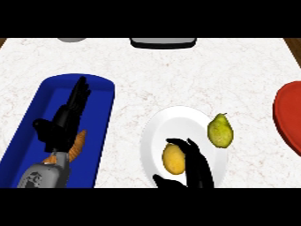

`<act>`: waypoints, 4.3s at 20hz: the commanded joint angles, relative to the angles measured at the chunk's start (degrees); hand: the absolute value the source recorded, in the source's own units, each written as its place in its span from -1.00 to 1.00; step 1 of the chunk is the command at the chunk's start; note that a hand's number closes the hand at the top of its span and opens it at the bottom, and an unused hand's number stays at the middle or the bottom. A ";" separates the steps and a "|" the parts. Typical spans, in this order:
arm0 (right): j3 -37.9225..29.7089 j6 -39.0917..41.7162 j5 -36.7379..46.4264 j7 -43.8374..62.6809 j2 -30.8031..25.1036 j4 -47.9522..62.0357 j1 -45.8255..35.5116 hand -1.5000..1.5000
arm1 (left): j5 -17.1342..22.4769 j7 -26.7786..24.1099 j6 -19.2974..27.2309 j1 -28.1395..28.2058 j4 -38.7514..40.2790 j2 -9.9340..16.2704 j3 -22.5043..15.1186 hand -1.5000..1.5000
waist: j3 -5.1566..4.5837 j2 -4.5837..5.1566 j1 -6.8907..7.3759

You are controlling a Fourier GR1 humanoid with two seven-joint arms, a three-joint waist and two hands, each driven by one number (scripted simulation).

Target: Pick the lemon from the plate and place it in the bowl

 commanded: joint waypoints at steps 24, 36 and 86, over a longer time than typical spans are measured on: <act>-16.65 -6.29 8.23 1.32 -3.44 -11.57 -15.53 1.00 | -0.61 -0.07 -2.28 -1.16 0.48 -1.01 2.38 0.00 | 0.02 -0.02 -0.28; -20.67 21.35 31.59 31.05 -2.78 -30.09 -28.78 1.00 | -2.64 0.79 -0.92 0.31 -1.27 -2.09 1.44 0.00 | 0.05 -0.08 -0.08; -70.24 22.85 -6.66 -23.23 -29.13 25.88 -22.77 -1.00 | -2.47 0.61 -4.96 1.08 -0.69 -2.15 3.81 0.00 | 0.16 0.16 0.15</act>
